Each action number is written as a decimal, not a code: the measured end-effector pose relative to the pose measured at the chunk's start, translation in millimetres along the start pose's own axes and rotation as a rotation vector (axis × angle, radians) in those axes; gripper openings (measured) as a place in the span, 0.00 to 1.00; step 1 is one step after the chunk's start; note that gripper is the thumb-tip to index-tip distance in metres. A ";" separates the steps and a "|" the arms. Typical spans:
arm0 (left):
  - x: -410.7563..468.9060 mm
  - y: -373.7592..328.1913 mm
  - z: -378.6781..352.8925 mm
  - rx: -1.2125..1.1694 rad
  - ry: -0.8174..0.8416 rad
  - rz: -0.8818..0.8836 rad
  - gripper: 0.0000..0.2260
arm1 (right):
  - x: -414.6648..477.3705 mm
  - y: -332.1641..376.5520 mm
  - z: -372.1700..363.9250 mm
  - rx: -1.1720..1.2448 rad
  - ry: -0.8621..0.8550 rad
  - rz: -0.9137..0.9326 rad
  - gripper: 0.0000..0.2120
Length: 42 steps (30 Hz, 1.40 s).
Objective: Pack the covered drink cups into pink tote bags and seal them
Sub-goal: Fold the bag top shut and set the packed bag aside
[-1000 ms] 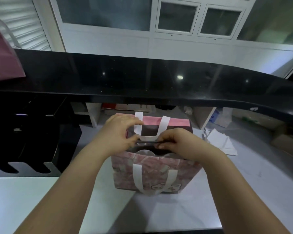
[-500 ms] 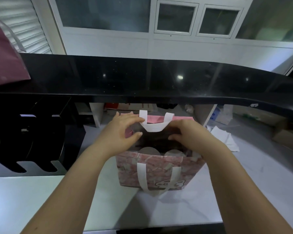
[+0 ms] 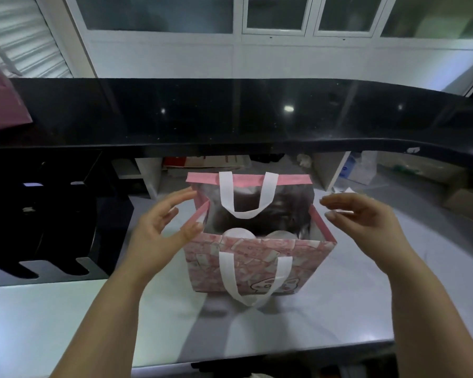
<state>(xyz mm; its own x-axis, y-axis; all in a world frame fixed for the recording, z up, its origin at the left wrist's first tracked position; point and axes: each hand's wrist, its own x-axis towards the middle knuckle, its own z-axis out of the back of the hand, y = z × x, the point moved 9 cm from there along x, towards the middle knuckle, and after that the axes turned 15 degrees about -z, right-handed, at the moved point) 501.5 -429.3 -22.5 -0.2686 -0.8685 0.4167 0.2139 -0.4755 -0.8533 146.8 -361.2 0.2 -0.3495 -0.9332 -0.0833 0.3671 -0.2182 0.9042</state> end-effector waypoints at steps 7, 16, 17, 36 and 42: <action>-5.5 2.0 -8.6 -0.052 0.029 -0.014 0.29 | -6.7 -9.2 -34.1 0.225 0.284 0.042 0.14; -19.3 31.8 -21.8 -0.247 -0.042 0.089 0.30 | -3.4 -35.8 -52.5 0.279 0.435 -0.052 0.30; -22.2 34.7 -25.7 -0.289 -0.051 0.088 0.27 | -1.8 -37.5 -53.2 0.342 0.391 -0.049 0.28; -48.4 66.6 -27.7 -0.365 -0.259 0.235 0.08 | -2.1 -77.5 -77.4 0.442 0.032 -0.079 0.04; -58.1 73.4 -29.8 -0.318 -0.241 0.274 0.10 | -3.4 -88.1 -72.7 0.426 -0.019 -0.099 0.05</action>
<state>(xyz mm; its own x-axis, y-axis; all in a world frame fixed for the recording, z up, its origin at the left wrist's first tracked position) 504.8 -409.6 -118.7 -0.0090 -0.9814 0.1919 -0.0610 -0.1911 -0.9797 178.3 -359.5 -109.6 -0.3822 -0.9075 -0.1744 -0.0557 -0.1658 0.9846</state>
